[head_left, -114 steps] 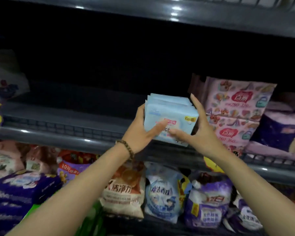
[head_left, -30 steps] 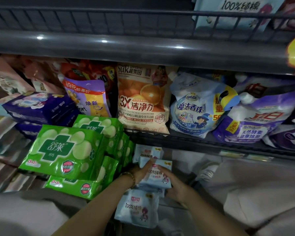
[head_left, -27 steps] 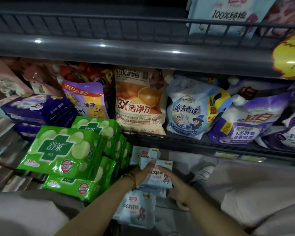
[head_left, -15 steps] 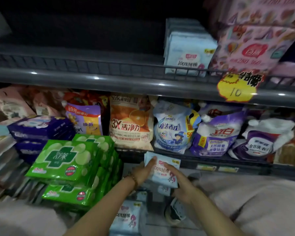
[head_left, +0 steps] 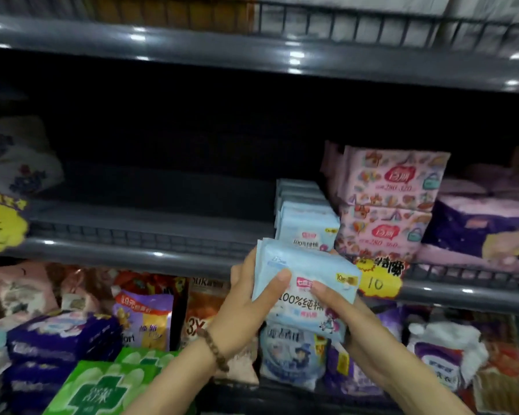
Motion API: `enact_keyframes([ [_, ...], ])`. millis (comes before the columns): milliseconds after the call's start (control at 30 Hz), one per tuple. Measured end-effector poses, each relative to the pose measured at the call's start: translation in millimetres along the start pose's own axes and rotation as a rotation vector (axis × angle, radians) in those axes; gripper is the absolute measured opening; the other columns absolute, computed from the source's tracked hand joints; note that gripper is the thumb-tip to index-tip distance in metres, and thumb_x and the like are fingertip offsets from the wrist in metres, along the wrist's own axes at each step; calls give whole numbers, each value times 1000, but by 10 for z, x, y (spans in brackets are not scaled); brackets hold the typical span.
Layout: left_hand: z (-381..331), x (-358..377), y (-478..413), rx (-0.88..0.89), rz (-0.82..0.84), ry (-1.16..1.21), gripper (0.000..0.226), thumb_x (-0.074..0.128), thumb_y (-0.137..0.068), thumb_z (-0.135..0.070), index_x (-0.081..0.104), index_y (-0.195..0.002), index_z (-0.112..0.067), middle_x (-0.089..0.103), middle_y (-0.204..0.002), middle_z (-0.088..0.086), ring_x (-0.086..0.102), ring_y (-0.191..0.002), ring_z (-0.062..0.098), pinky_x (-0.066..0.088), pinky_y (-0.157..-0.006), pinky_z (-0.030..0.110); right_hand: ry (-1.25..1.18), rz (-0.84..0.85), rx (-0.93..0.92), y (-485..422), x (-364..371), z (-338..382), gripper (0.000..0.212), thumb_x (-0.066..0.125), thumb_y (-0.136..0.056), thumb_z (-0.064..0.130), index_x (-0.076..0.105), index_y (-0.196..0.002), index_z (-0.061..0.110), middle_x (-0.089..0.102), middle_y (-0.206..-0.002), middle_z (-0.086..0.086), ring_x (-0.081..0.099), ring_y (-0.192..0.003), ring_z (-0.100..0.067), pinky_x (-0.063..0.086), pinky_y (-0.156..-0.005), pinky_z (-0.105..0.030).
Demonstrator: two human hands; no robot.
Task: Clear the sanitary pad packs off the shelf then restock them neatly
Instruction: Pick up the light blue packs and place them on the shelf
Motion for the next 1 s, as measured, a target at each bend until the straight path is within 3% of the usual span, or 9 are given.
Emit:
enact_keyframes([
  [100, -353, -197, -200, 129, -59, -40, 84, 45, -62, -78, 32, -137, -44, 38, -123, -16, 40, -107, -21, 44, -87, 8, 124, 20, -104, -184, 74, 393, 102, 83, -55, 58, 36, -142, 33, 68, -115, 16, 65, -108, -7, 53, -92, -28],
  [200, -584, -308, -494, 226, -90, -106, 79, 43, -63, -76, 39, -133, -39, 40, -121, -10, 36, -103, -25, 40, -79, -2, 217, 35, -253, -424, 97, 806, 100, 73, -62, 45, 12, -141, 49, 67, -107, 29, 63, -101, 7, 52, -76, -12],
  [333, -701, -386, -980, 278, -100, -74, 84, 47, -57, -85, 33, -130, -47, 34, -120, -18, 40, -104, -24, 44, -74, 0, 324, 61, -379, -801, 60, 1204, 79, 67, -71, 27, 23, -134, 46, 63, -118, 17, 64, -101, 4, 50, -74, -10],
  [467, -562, -289, -1580, 282, -18, 89, 101, 55, -55, -86, 27, -139, -36, 52, -130, -9, 60, -111, 5, 54, -81, 21, 434, 47, -400, -1341, -112, 1330, 75, 69, -82, 18, 24, -138, 38, 59, -121, 14, 62, -97, 11, 48, -71, -6],
  [567, -393, -278, -2029, 223, -64, 86, 81, 46, -67, -75, 33, -133, -30, 62, -120, -1, 65, -92, -5, 51, -71, 12, 484, 47, -371, -1826, -274, 1321, 68, 72, -80, 24, 35, -138, 28, 65, -120, 5, 65, -98, 4, 51, -75, -10],
  [667, -196, -278, -2392, 132, -126, 110, 66, 40, -73, -67, 37, -130, -33, 62, -102, -14, 63, -77, -8, 46, -59, 3, 475, -39, -351, -2200, -474, 1273, 63, 75, -79, 26, 38, -129, 34, 69, -106, 13, 66, -89, 7, 50, -70, -7],
  [767, -34, -213, -2631, 116, -137, 175, 52, 45, -75, -55, 39, -124, -39, 57, -103, -21, 57, -83, -12, 43, -59, 0, 439, -162, -413, -2481, -664, 1178, 70, 71, -82, 14, 30, -136, 33, 62, -119, 7, 63, -105, -2, 53, -85, -18],
  [900, 55, -91, -2834, 193, -88, 156, 33, 45, -81, -43, 38, -113, -42, 51, -112, -22, 55, -89, -21, 42, -71, -1, 519, -302, -573, -2561, -796, 1211, 66, 66, -87, 10, 29, -134, 36, 47, -138, 1, 48, -126, -10, 42, -105, -25],
  [1000, 116, -26, -3031, 184, -83, 74, 34, 43, -94, -33, 26, -123, -39, 45, -113, -24, 50, -98, -11, 39, -73, -3, 742, -383, -687, -2520, -818, 1263, 58, 60, -90, 4, 37, -135, 34, 29, -149, 2, 31, -136, -6, 25, -107, -7],
])
Point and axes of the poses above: each hand's wrist, its own y-axis away from the middle knuckle, its own x-axis out of the palm, z = x × y, the point moved 10 cm from there along -y, towards the middle knuckle
